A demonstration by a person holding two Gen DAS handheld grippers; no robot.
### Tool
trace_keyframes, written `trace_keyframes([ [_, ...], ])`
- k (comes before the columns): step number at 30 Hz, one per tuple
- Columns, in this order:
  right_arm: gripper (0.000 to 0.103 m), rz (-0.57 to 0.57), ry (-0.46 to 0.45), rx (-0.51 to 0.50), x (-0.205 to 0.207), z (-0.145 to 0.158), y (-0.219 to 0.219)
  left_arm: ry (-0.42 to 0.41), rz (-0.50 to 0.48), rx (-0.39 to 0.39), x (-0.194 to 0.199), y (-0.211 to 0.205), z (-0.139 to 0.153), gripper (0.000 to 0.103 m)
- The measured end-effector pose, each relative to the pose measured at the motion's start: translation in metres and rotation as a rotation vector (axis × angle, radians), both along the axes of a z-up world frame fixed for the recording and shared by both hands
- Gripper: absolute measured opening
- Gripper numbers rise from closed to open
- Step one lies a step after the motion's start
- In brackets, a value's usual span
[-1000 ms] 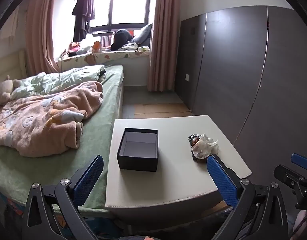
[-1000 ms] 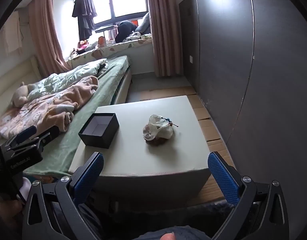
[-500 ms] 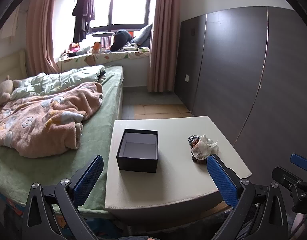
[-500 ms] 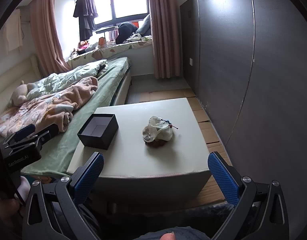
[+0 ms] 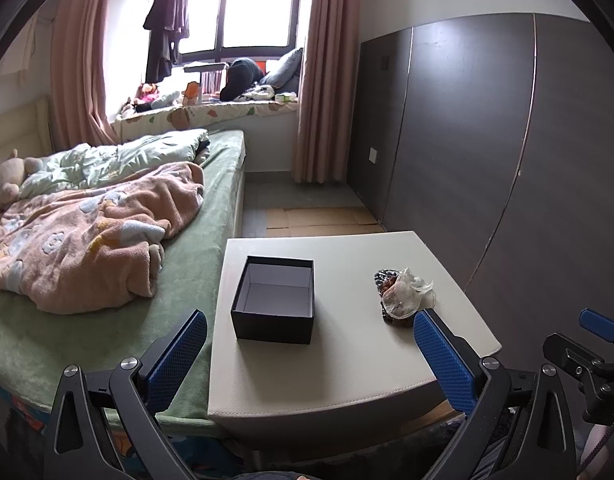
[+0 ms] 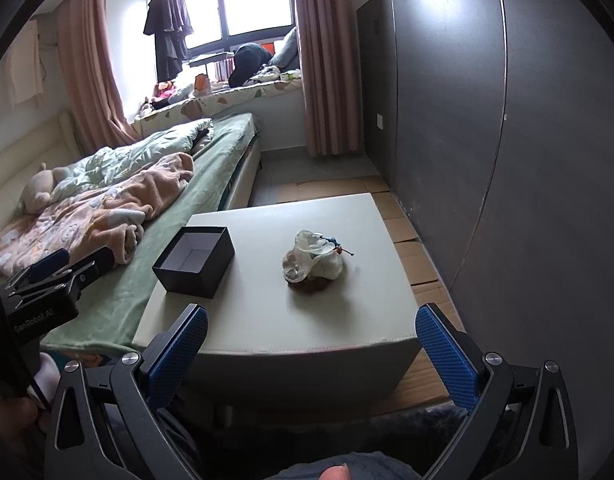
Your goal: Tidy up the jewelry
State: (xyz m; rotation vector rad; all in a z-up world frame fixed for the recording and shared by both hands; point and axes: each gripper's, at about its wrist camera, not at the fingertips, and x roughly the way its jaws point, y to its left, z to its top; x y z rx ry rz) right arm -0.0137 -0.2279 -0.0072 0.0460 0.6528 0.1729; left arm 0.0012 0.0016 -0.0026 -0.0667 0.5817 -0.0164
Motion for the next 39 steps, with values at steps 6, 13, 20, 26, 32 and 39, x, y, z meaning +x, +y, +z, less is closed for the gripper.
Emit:
trace_keyframes([
  [6, 0.103, -0.006, -0.001, -0.001, 0.0, -0.001, 0.0, -0.001, 0.0, -0.001, 0.0, 0.001, 0.0, 0.103],
  [13, 0.103, -0.015, 0.003, 0.005, -0.001, -0.003, -0.001, -0.004, 0.001, -0.007, -0.001, 0.001, 0.0, 0.103],
  [20, 0.103, -0.021, 0.013, 0.035, -0.001, -0.006, -0.007, -0.007, 0.007, -0.021, -0.008, 0.003, 0.002, 0.103],
  [26, 0.103, -0.021, 0.012, 0.037, 0.0, -0.006, -0.008, -0.013, 0.006, -0.022, -0.011, 0.005, 0.005, 0.103],
  [32, 0.103, -0.021, 0.008, 0.036, -0.001, -0.007, -0.007, -0.019, 0.006, -0.012, -0.013, 0.005, 0.005, 0.103],
  [39, 0.103, -0.023, 0.01, 0.039, -0.002, -0.009, -0.008, -0.018, 0.007, -0.017, -0.012, 0.004, 0.003, 0.103],
])
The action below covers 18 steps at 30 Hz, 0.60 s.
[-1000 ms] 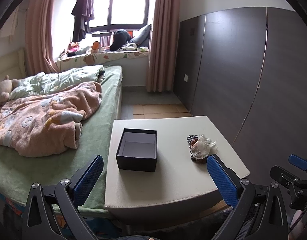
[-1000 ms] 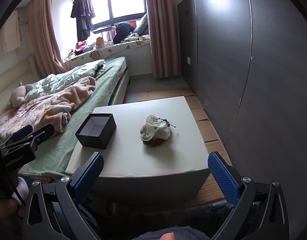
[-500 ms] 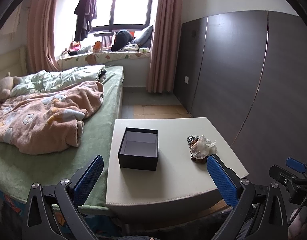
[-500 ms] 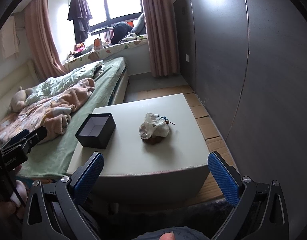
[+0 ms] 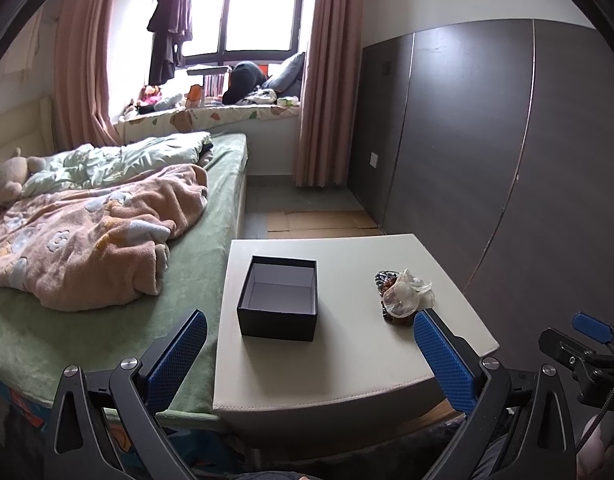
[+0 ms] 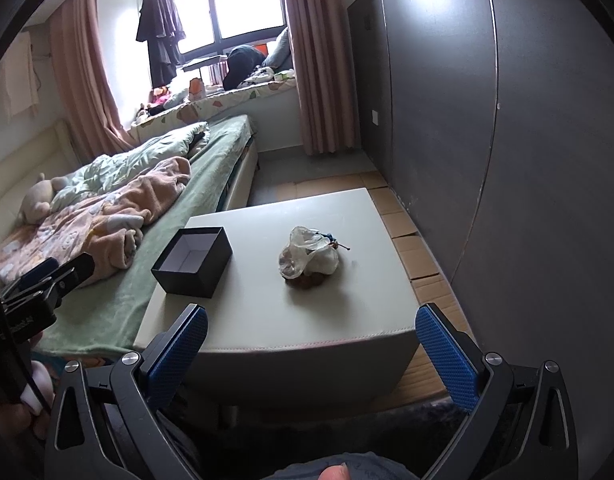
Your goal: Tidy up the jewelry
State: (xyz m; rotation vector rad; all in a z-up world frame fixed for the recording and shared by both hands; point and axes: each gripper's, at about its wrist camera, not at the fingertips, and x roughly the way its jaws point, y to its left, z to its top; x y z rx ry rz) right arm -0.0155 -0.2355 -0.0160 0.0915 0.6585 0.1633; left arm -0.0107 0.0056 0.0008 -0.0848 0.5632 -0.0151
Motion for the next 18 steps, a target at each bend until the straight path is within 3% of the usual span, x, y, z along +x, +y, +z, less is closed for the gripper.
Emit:
trace_keyframes([
  [13, 0.103, -0.002, 0.041, 0.03, 0.02, -0.015, -0.011, 0.03, -0.001, -0.059, 0.013, 0.011, -0.009, 0.103],
  [18, 0.103, 0.001, 0.073, 0.042, 0.033, -0.021, -0.018, 0.031, -0.031, -0.025, 0.022, 0.006, -0.009, 0.103],
])
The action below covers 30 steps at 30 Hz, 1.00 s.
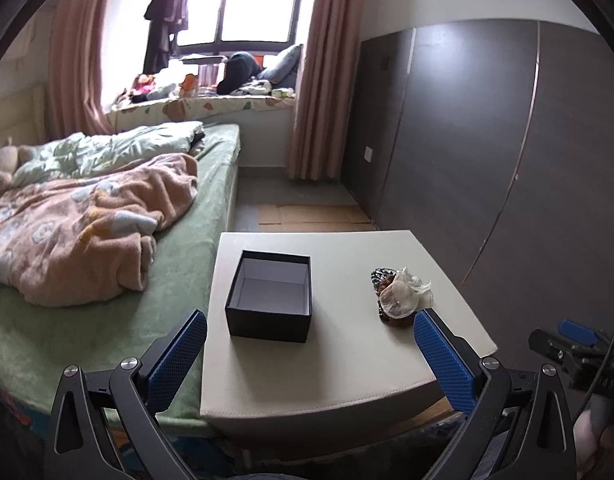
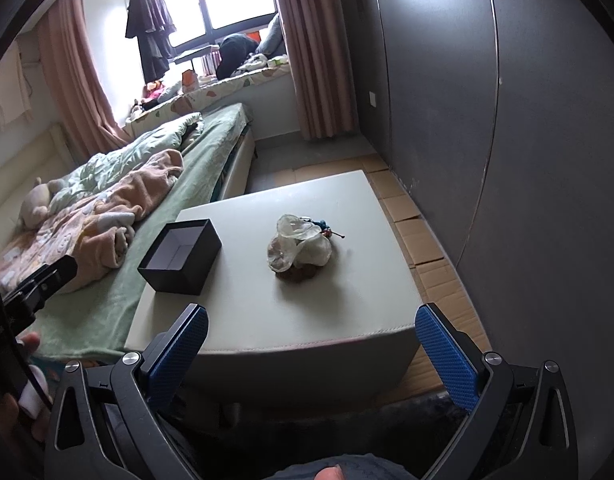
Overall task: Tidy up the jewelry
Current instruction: 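Grasp the clear plastic bag with the left gripper and pull it off the jewelry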
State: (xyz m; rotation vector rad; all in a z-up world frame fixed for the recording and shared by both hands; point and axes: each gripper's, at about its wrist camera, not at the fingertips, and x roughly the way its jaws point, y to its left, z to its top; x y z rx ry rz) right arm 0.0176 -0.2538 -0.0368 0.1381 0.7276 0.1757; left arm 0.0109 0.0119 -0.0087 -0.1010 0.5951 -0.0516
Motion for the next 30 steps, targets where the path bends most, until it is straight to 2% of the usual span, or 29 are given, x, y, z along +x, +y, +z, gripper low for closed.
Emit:
trace_keyframes([
  [4, 0.103, -0.022, 0.046, 0.012, 0.012, -0.002, -0.013, 0.078, -0.013, 0.041, 0.018, -0.001, 0.001, 0.097],
  [7, 0.103, -0.029, 0.079, 0.093, 0.025, 0.0, -0.027, 0.103, -0.033, -0.035, 0.03, 0.005, 0.005, 0.097],
  [10, 0.102, -0.068, 0.078, 0.127, 0.039, 0.004, -0.039, 0.128, -0.043, -0.055, 0.046, 0.003, 0.006, 0.096],
  [11, 0.102, -0.076, 0.079, 0.139, 0.045, 0.005, -0.042, 0.134, -0.053, -0.054, 0.052, 0.0, 0.006, 0.094],
  [13, 0.102, -0.094, 0.09, 0.183, 0.058, 0.005, -0.049, 0.15, -0.086, -0.053, 0.066, -0.009, 0.005, 0.083],
  [15, 0.101, -0.106, 0.104, 0.22, 0.071, 0.005, -0.051, 0.168, -0.121, -0.055, 0.08, -0.019, 0.004, 0.081],
  [18, 0.096, -0.128, 0.137, 0.269, 0.093, 0.002, -0.052, 0.194, -0.177, -0.062, 0.1, -0.034, 0.003, 0.072],
  [21, 0.093, -0.165, 0.173, 0.313, 0.114, -0.002, -0.054, 0.226, -0.212, -0.055, 0.122, -0.048, 0.001, 0.071],
  [25, 0.093, -0.208, 0.21, 0.408, 0.136, -0.008, -0.06, 0.297, -0.258, -0.066, 0.152, -0.068, -0.008, 0.065],
  [30, 0.093, -0.237, 0.21, 0.462, 0.149, -0.03, -0.059, 0.411, -0.305, -0.081, 0.187, -0.091, -0.036, 0.06],
])
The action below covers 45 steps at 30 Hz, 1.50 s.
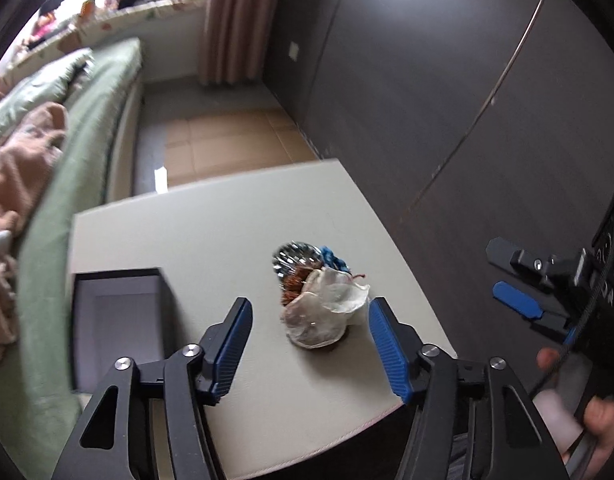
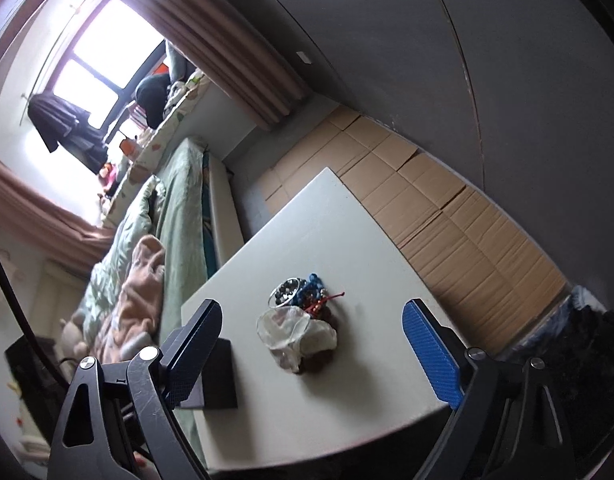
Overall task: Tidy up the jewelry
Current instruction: 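Grasp the clear plastic bag with the left gripper and pull it off the jewelry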
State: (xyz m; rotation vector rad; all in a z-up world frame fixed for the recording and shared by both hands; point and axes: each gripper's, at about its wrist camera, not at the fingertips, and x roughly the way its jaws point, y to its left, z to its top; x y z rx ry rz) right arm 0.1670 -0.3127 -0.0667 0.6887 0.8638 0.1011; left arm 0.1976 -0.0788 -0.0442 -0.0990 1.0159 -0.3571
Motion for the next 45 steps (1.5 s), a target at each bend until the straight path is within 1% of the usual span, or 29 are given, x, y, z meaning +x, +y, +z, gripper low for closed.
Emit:
trace_keyframes([
  [3, 0.092, -0.029, 0.04, 0.012, 0.003, -0.022, -0.005, 0.055, -0.014, -0.008, 0.018, -0.008, -0.017, 0.06],
  [5, 0.089, -0.045, 0.066, 0.043, 0.005, -0.035, -0.01, 0.085, -0.03, -0.016, 0.028, -0.012, -0.026, 0.058],
  [6, 0.088, -0.052, 0.072, 0.071, 0.005, -0.041, -0.013, 0.091, -0.042, -0.018, 0.032, -0.015, -0.03, 0.057],
  [7, 0.088, -0.061, 0.082, 0.126, 0.006, -0.049, -0.016, 0.096, -0.052, -0.023, 0.035, -0.018, -0.034, 0.057],
  [9, 0.088, -0.064, 0.097, 0.183, 0.009, -0.058, -0.02, 0.109, -0.066, -0.032, 0.037, -0.023, -0.044, 0.057],
  [14, 0.088, -0.078, 0.122, 0.217, 0.012, -0.073, -0.022, 0.162, -0.086, -0.05, 0.046, -0.034, -0.073, 0.056],
  [15, 0.088, -0.074, 0.13, 0.223, 0.015, -0.076, -0.022, 0.182, -0.088, -0.064, 0.048, -0.033, -0.079, 0.041],
  [16, 0.088, -0.068, 0.138, 0.223, 0.017, -0.079, -0.02, 0.191, -0.084, -0.065, 0.049, -0.032, -0.081, 0.017],
  [17, 0.088, -0.064, 0.145, 0.222, 0.017, -0.081, -0.02, 0.189, -0.078, -0.066, 0.049, -0.03, -0.081, 0.011],
  [18, 0.088, -0.058, 0.16, 0.22, 0.02, -0.086, -0.018, 0.174, -0.071, -0.078, 0.048, -0.026, -0.078, 0.01],
  [20, 0.088, -0.049, 0.176, 0.228, 0.024, -0.091, -0.018, 0.119, -0.058, -0.116, 0.043, -0.017, -0.067, 0.004],
  [23, 0.088, -0.028, 0.203, 0.211, 0.031, -0.101, -0.011, 0.084, -0.046, -0.162, 0.037, -0.007, -0.054, 0.002],
  [24, 0.088, -0.019, 0.21, 0.218, 0.032, -0.103, -0.009, 0.07, -0.039, -0.176, 0.035, -0.002, -0.05, 0.002],
  [25, 0.088, 0.0, 0.208, 0.24, 0.034, -0.106, -0.006, 0.059, -0.034, -0.177, 0.034, 0.0, -0.046, 0.002],
  [28, 0.088, 0.026, 0.219, 0.267, 0.038, -0.112, 0.0, 0.035, -0.011, -0.192, 0.034, 0.008, -0.038, 0.001],
  [30, 0.088, 0.04, 0.214, 0.294, 0.039, -0.113, 0.002, 0.033, 0.002, -0.215, 0.037, 0.011, -0.037, 0.001],
  [32, 0.088, 0.05, 0.211, 0.288, 0.039, -0.112, 0.006, 0.024, 0.011, -0.237, 0.037, 0.015, -0.032, 0.001],
  [36, 0.087, 0.08, 0.191, 0.281, 0.042, -0.108, 0.016, -0.021, 0.024, -0.273, 0.035, 0.025, -0.017, 0.001],
  [38, 0.079, 0.092, 0.183, 0.273, 0.046, -0.107, 0.02, -0.045, 0.029, -0.274, 0.033, 0.028, -0.012, 0.001],
  [40, 0.068, 0.11, 0.181, 0.276, 0.05, -0.108, 0.025, -0.061, 0.038, -0.267, 0.031, 0.031, -0.007, 0.001],
  [41, 0.065, 0.12, 0.182, 0.284, 0.052, -0.11, 0.027, -0.063, 0.044, -0.267, 0.032, 0.032, -0.007, 0.001],
  [43, 0.053, 0.134, 0.183, 0.311, 0.057, -0.114, 0.034, -0.063, 0.056, -0.272, 0.033, 0.036, -0.007, 0.001],
  [45, 0.05, 0.14, 0.189, 0.331, 0.06, -0.117, 0.039, -0.064, 0.067, -0.276, 0.034, 0.039, -0.007, 0.001],
])
